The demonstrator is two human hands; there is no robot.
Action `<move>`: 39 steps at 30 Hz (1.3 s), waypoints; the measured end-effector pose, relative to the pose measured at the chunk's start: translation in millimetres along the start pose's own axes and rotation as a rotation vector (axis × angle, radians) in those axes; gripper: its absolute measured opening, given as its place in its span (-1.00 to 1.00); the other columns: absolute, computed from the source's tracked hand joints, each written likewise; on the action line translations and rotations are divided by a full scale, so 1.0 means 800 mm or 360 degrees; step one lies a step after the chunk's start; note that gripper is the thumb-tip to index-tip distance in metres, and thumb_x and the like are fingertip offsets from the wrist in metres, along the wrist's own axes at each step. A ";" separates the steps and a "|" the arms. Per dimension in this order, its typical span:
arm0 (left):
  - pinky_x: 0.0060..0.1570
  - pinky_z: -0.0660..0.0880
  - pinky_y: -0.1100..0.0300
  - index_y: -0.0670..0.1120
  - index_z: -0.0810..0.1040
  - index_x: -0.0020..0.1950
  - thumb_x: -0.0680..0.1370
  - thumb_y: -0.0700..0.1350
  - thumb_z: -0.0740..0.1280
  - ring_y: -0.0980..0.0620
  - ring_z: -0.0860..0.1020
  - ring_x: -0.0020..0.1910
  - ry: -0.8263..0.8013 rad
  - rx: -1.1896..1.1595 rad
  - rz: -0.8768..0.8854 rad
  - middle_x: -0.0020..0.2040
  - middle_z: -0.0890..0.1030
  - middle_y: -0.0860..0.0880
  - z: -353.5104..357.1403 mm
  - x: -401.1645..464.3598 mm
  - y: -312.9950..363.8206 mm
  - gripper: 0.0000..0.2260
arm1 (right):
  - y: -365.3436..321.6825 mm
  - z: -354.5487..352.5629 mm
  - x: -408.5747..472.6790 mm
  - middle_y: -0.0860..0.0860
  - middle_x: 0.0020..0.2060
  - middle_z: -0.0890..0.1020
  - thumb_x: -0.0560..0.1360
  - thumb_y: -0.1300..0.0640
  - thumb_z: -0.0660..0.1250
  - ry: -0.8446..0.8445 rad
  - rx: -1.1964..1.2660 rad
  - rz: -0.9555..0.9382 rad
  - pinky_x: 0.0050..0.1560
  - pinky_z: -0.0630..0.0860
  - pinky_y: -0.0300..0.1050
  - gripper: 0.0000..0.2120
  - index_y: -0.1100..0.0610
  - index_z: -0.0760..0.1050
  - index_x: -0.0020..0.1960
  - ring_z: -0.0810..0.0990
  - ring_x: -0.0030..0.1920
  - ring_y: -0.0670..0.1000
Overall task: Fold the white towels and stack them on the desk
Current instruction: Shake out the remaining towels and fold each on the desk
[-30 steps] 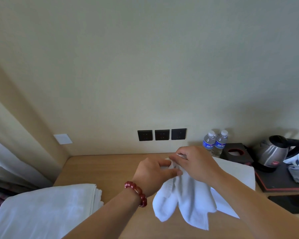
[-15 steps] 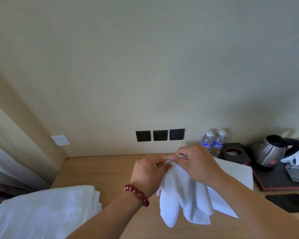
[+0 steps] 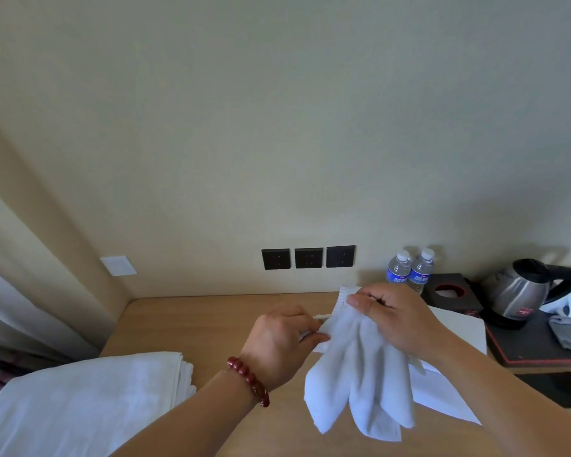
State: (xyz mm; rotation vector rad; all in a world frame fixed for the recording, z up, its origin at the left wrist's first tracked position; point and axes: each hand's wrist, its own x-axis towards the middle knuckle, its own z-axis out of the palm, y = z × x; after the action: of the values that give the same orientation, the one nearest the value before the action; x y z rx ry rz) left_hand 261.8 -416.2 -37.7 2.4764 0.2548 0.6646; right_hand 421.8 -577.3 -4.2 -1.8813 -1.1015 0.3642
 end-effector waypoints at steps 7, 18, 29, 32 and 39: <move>-0.28 0.36 0.44 -0.07 0.64 -0.26 0.57 0.04 0.33 0.18 0.52 -0.29 0.0042 -0.0184 -0.0132 -0.35 0.48 0.24 -0.007 0.010 0.012 -0.72 | 0.008 0.002 -0.005 -0.20 -0.47 0.36 0.68 0.09 0.19 -0.0045 0.0059 0.0119 -0.30 0.26 -0.29 -0.62 -0.12 0.37 -0.32 0.32 -0.38 -0.17; -0.25 0.35 0.36 0.11 0.50 -0.16 0.65 0.08 0.16 0.25 0.49 -0.25 -0.0162 -0.0283 -0.0156 -0.25 0.52 0.36 0.004 0.011 0.035 -0.77 | -0.006 0.017 -0.008 0.00 -0.14 0.64 0.33 -0.39 0.46 -0.0679 0.0641 0.0193 -0.13 0.47 -0.13 -0.42 -0.18 0.54 0.27 0.58 -0.14 0.03; -0.16 0.47 0.06 0.04 0.59 -0.12 0.63 0.12 0.22 0.09 0.56 -0.24 -0.0456 -0.0535 -0.0402 -0.20 0.63 -0.01 -0.011 0.014 0.030 -0.74 | -0.022 0.002 -0.009 -0.02 -0.02 0.73 0.55 0.01 0.44 -0.0683 0.0351 0.0266 0.19 0.51 -0.06 -0.87 -0.14 0.67 0.09 0.67 0.07 -0.02; -0.27 0.40 0.12 -0.03 0.59 -0.17 0.64 0.04 0.30 0.15 0.46 -0.31 -0.0530 -0.0566 -0.0434 -0.29 0.57 -0.03 -0.020 0.017 0.029 -0.75 | -0.021 -0.001 -0.005 -0.07 -0.12 0.74 0.52 0.04 0.47 -0.0548 0.0249 0.0305 0.09 0.52 -0.11 -0.95 -0.04 0.71 -0.04 0.66 -0.06 -0.12; -0.34 0.28 0.16 0.06 0.44 -0.28 0.36 -0.01 0.60 0.04 0.30 -0.35 -0.0606 -0.0914 -0.0660 -0.37 0.40 0.06 -0.032 0.024 0.014 -0.68 | -0.019 0.003 -0.004 -0.02 -0.32 0.64 0.56 0.07 0.41 -0.0352 -0.0070 0.0227 -0.23 0.44 -0.15 -0.90 -0.01 0.64 -0.14 0.48 -0.33 -0.15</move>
State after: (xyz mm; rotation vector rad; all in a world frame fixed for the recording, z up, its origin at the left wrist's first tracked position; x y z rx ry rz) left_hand 265.7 -407.1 -5.2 1.8644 0.3566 0.0633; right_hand 409.9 -575.2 6.2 -1.9995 -1.1295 0.6467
